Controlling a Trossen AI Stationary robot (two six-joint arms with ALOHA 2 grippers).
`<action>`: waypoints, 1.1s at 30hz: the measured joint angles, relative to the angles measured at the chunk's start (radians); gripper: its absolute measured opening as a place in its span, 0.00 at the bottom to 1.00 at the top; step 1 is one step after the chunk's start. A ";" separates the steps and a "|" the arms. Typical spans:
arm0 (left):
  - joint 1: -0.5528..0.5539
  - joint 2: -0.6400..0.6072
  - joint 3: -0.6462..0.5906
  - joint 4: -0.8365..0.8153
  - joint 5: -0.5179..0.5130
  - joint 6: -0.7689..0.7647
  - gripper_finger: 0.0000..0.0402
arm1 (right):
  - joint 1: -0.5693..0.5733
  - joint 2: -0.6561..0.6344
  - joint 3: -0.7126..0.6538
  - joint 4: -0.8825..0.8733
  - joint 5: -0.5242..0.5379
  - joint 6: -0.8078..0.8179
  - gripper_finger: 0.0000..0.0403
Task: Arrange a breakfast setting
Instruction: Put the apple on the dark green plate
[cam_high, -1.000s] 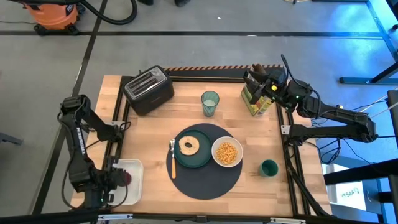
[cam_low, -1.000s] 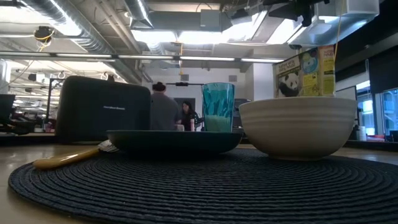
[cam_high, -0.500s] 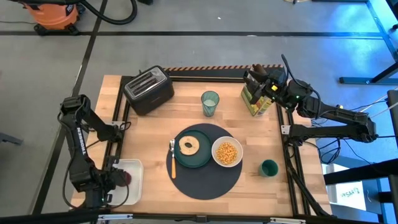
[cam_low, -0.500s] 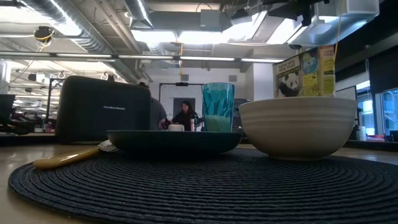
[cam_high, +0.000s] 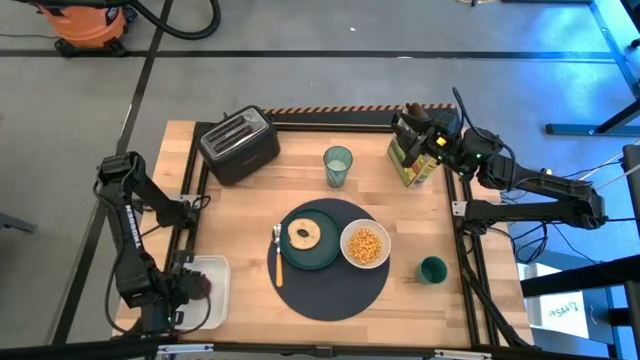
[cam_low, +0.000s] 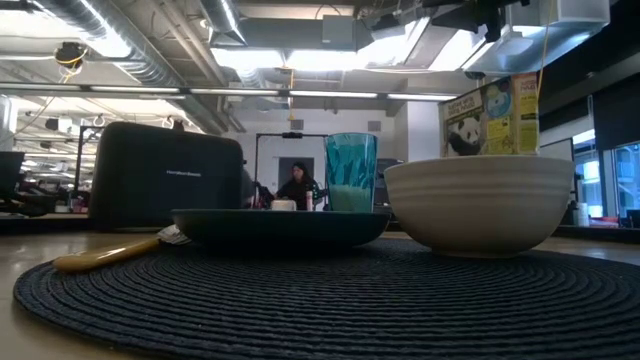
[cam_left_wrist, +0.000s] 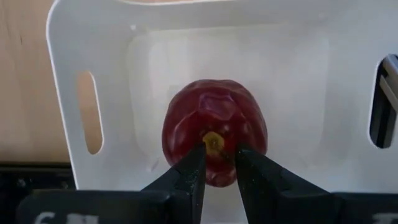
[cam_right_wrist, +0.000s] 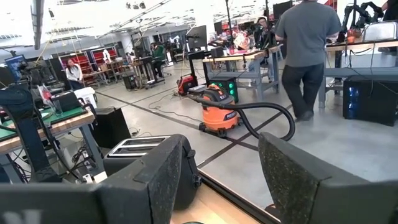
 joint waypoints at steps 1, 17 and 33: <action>0.003 0.000 0.000 0.003 -0.001 0.000 0.20 | 0.000 0.000 0.000 0.000 0.000 0.000 0.51; 0.039 -0.007 -0.002 0.006 0.035 -0.023 0.02 | 0.000 0.000 0.000 0.015 -0.002 0.000 0.51; 0.379 -0.220 0.092 -0.101 -0.070 0.279 0.01 | 0.000 -0.001 0.000 0.053 -0.027 0.004 0.51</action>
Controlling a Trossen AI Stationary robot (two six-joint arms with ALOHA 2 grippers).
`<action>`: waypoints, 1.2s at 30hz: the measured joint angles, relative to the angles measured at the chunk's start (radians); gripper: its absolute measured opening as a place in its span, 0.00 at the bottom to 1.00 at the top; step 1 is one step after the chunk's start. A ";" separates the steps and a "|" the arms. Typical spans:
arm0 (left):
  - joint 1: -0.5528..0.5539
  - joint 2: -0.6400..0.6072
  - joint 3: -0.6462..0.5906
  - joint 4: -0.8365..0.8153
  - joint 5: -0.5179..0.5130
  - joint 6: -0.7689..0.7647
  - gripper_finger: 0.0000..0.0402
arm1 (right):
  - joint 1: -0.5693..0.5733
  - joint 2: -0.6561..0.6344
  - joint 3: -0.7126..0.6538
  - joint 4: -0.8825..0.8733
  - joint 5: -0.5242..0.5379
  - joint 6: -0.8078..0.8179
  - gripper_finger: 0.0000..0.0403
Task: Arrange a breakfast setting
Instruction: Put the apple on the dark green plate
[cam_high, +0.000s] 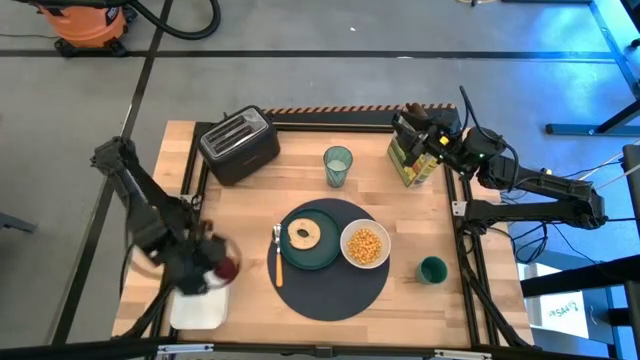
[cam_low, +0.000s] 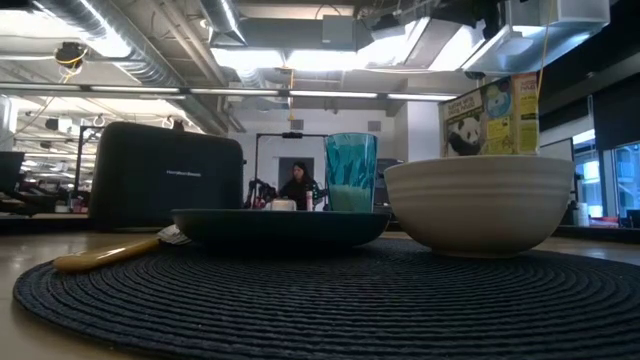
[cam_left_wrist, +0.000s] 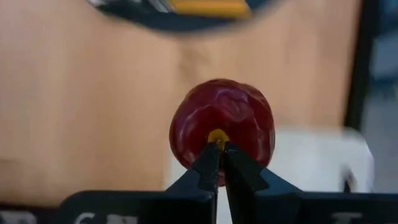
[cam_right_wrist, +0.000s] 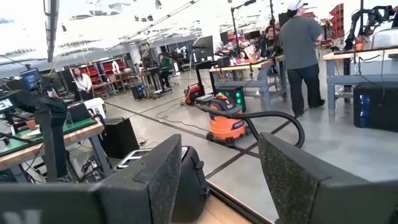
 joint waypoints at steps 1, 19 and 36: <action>0.052 -0.006 0.000 0.005 -0.017 0.033 0.01 | 0.000 0.000 0.000 -0.001 0.000 0.000 0.51; 0.831 0.274 0.102 0.652 0.115 0.848 0.01 | 0.000 -0.075 0.000 -0.139 -0.001 -0.008 0.51; 0.919 0.598 0.338 0.559 0.302 1.057 0.01 | 0.000 -0.146 0.000 -0.380 -0.002 0.030 0.51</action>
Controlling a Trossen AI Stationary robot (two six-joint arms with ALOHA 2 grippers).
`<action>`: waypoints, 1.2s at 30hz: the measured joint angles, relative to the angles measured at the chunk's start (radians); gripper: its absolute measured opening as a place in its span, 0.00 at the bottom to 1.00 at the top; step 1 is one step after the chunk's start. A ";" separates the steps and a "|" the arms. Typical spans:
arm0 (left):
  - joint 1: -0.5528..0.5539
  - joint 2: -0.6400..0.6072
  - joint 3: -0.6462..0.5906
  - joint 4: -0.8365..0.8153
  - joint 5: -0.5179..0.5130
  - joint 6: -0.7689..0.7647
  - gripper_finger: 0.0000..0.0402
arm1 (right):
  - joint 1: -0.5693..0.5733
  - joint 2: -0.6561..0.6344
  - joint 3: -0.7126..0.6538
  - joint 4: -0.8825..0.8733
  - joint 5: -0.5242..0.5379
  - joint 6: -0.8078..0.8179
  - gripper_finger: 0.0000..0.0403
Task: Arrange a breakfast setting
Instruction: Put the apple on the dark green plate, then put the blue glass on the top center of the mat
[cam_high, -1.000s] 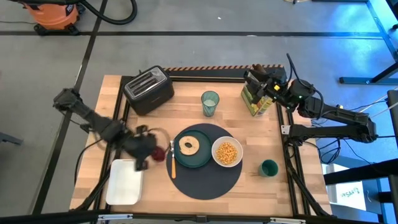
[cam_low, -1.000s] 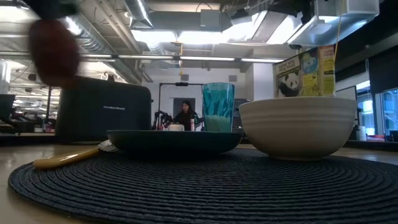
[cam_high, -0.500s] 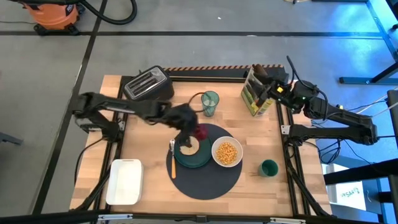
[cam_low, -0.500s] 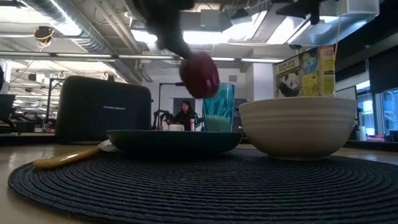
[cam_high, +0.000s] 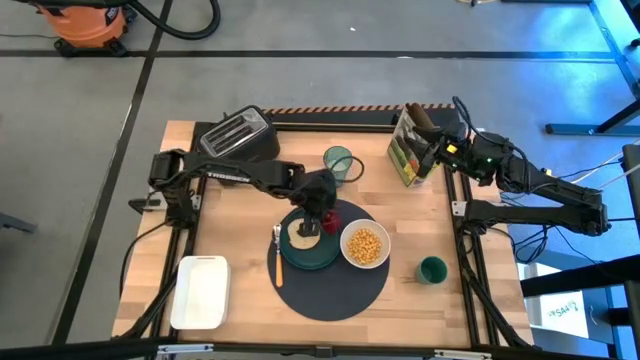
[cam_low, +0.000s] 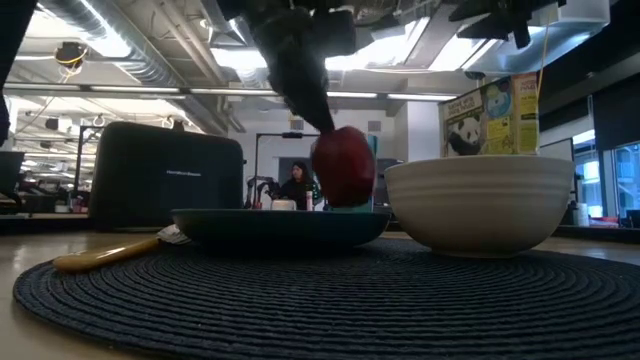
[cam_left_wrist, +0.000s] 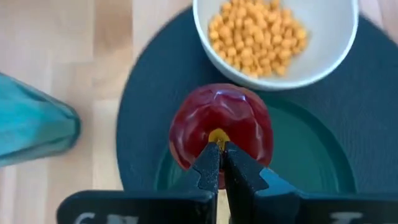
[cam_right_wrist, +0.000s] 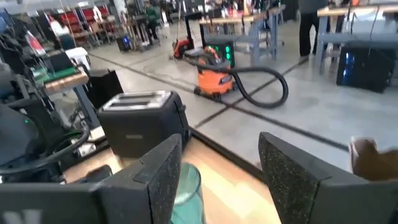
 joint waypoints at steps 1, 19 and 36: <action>-0.005 0.007 0.000 -0.015 0.000 0.001 0.01 | 0.000 0.000 0.000 -0.017 0.000 0.009 0.51; -0.038 0.032 -0.007 -0.030 0.009 0.023 0.18 | 0.000 0.001 0.025 -0.188 -0.151 0.122 0.51; 0.060 -0.188 0.051 -0.152 -0.179 -0.011 0.31 | 0.004 0.004 0.196 -0.618 -0.126 0.464 0.51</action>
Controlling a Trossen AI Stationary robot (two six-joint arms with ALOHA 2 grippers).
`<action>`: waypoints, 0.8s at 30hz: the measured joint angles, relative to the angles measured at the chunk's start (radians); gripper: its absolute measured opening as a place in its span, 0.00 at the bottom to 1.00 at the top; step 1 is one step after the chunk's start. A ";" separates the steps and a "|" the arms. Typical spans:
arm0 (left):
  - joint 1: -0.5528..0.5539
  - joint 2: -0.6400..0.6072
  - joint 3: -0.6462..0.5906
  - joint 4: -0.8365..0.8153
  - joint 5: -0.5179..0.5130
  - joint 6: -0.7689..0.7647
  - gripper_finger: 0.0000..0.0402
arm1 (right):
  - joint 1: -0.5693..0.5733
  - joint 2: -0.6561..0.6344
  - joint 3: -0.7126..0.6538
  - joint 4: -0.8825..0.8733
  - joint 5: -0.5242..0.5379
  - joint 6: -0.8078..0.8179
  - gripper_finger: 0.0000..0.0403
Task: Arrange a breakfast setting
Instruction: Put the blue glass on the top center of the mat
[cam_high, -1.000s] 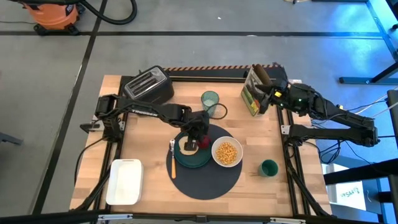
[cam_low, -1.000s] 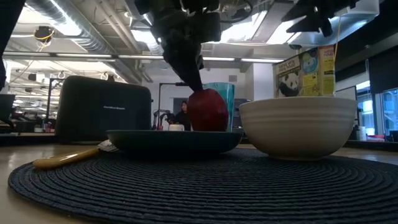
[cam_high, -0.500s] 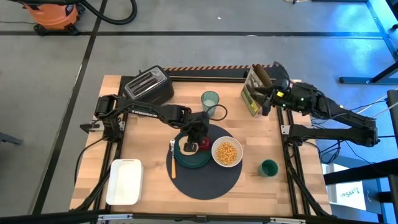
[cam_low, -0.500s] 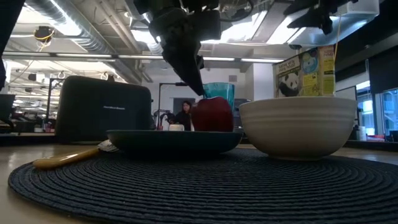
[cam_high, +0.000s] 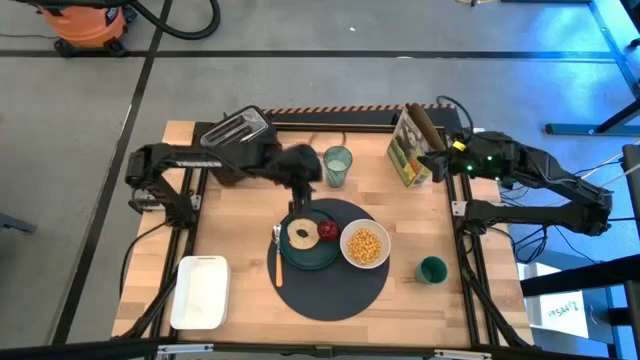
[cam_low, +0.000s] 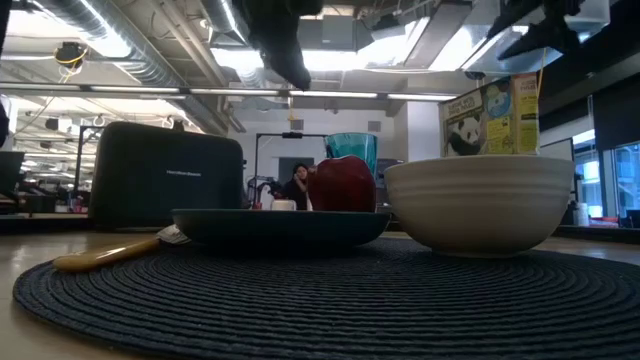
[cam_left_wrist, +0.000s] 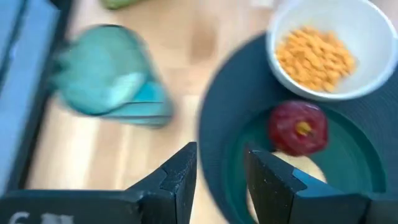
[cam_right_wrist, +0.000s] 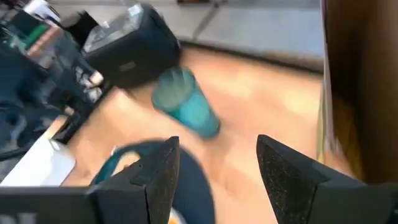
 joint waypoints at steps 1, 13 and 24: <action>0.015 -0.020 0.000 -0.004 -0.002 -0.010 0.31 | 0.007 0.000 0.000 -0.025 -0.010 0.036 0.51; 0.129 -0.162 -0.007 -0.134 -0.074 -0.102 0.31 | 0.331 0.104 0.000 -0.052 0.078 0.310 0.51; 0.128 -0.214 -0.254 -0.106 0.016 -0.185 0.31 | 0.643 0.333 0.000 -0.176 0.014 0.652 0.51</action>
